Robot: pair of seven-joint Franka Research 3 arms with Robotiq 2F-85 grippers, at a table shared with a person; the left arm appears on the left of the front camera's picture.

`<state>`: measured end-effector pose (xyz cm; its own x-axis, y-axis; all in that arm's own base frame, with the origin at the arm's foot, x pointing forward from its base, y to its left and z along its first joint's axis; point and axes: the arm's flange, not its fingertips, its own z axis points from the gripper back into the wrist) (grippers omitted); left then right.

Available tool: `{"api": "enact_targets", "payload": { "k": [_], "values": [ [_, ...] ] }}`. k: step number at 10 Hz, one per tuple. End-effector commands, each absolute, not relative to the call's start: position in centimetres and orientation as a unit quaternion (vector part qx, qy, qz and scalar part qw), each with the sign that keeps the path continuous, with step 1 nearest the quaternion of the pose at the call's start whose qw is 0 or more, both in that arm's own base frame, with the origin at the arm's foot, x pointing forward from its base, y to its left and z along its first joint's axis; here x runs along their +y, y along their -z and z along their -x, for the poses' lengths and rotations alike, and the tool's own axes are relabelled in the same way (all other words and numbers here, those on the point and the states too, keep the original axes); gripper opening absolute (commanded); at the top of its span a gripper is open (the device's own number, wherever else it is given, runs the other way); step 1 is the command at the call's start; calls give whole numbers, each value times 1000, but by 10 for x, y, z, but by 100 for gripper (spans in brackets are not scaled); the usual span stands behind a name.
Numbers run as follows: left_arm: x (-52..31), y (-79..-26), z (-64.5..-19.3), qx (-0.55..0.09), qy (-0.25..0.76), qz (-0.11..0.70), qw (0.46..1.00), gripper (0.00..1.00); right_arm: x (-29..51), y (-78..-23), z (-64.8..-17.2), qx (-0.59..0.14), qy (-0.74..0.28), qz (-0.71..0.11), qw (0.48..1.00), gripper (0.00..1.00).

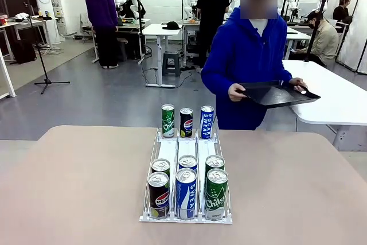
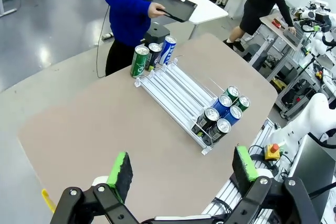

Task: Retrieve and hand over the desired beverage to the person.
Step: Pick up a can of the same type that the person held from the Automatic Can Dispenser.

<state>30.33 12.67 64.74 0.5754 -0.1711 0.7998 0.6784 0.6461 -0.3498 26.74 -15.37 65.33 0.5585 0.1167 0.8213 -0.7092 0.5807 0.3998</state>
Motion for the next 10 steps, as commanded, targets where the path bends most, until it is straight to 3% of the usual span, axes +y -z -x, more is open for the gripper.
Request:
{"api": "enact_targets", "payload": {
  "k": [1, 10],
  "values": [
    [127, -649, -304, -390, 267, 335, 815, 100, -154, -656, -269, -396, -267, -379, 793, 100],
    [127, -649, -304, -390, 267, 335, 815, 100, -154, -656, -269, -396, -267, -379, 793, 100]
  ]
}}
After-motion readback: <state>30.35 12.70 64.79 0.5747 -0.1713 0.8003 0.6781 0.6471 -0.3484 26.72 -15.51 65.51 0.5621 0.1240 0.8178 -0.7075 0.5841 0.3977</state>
